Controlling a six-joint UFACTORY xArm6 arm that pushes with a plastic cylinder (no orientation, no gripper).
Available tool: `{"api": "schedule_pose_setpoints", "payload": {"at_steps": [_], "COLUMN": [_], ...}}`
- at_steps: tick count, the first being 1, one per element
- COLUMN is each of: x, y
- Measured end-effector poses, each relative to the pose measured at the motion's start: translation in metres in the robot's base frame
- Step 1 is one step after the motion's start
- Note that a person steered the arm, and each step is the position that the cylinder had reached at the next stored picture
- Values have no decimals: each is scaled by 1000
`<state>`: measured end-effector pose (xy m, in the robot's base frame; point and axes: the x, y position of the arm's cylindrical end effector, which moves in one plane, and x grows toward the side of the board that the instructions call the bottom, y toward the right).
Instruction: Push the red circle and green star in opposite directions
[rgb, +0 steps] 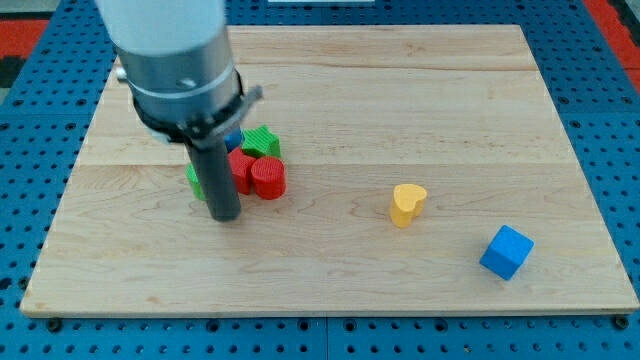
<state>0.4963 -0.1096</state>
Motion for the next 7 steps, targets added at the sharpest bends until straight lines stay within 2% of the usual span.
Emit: {"api": "schedule_pose_setpoints", "payload": {"at_steps": [1, 2, 3, 5, 6, 7], "x": [-25, -31, -15, -37, -38, -77], "y": [20, 23, 48, 89, 69, 65]}}
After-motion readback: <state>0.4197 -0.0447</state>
